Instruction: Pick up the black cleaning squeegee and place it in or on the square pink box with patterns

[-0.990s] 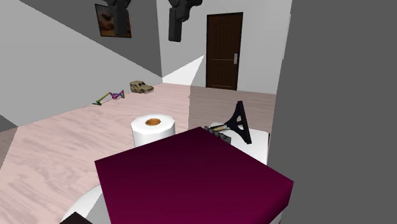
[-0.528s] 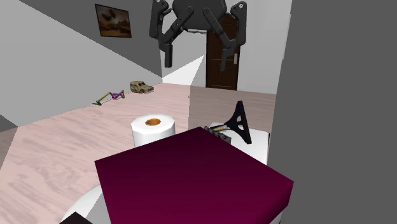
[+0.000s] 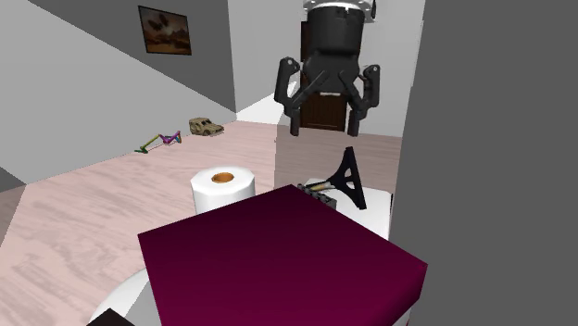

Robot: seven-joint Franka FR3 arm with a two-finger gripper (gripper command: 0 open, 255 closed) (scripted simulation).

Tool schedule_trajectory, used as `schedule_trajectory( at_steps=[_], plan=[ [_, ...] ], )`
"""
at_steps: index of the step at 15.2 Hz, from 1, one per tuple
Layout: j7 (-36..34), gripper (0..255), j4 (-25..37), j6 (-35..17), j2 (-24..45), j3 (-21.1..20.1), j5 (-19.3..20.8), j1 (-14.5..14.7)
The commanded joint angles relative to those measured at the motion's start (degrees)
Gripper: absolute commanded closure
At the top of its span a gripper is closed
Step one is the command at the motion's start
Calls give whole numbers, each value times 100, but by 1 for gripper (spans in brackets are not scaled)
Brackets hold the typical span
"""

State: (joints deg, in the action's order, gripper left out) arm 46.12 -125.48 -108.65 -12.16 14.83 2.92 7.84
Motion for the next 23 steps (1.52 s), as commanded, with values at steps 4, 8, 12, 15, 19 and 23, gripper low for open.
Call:
schedule_trajectory(
  at_steps=[4, 8, 12, 15, 19, 23],
  plan=[
    [1279, 0, 670, -444, 1138, 88, -126, 132],
    [2196, 0, 1295, -692, 2011, 18, -246, 156],
    [3014, 0, 1975, -867, 2842, -148, -315, 140],
    [3563, 0, 2511, -960, 3438, -308, -316, 126],
    [3832, 0, 2720, -1128, 3793, -401, -307, 112],
    [3845, 0, 2588, -1387, 3921, -409, -329, 94]
  ],
)
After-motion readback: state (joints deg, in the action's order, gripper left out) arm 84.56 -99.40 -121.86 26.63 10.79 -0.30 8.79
